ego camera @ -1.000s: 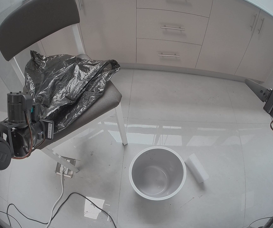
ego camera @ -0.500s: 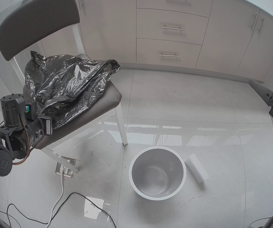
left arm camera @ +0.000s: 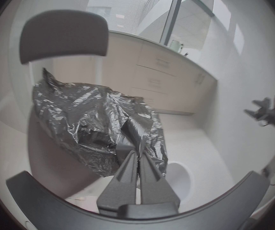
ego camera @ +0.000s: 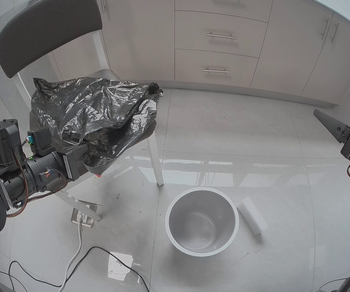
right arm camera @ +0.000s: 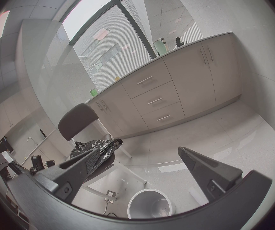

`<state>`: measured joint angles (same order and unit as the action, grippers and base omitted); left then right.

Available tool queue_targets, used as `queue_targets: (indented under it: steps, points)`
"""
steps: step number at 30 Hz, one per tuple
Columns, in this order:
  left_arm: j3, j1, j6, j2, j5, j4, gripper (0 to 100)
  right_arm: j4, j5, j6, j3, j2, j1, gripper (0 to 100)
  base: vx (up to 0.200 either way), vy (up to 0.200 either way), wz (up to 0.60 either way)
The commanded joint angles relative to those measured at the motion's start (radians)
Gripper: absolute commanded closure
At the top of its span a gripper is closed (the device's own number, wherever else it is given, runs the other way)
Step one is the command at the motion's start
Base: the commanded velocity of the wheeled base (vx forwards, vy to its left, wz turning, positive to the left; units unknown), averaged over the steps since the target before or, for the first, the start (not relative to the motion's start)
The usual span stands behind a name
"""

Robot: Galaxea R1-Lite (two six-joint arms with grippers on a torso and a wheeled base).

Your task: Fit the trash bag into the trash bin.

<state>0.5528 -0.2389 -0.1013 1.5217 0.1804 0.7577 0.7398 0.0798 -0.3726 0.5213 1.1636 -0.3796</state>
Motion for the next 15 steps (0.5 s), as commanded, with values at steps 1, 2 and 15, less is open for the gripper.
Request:
queue_targets:
  steps: [1,2,15]
  points:
    - [0.007,-0.008,-0.141,-0.127,0.281,-0.09,100,0.001,-0.002,0.0,-0.014,0.062,-0.028,0,0.0,0.0,0.0]
    - [0.013,-0.008,-0.156,-0.147,0.333,-0.112,100,0.003,-0.002,0.0,-0.014,0.071,-0.038,0,0.0,0.0,0.0]
    - [0.095,-0.194,-0.35,-0.321,0.491,-0.242,100,0.016,0.005,0.055,-0.075,0.169,-0.171,0,0.0,0.0,0.0]
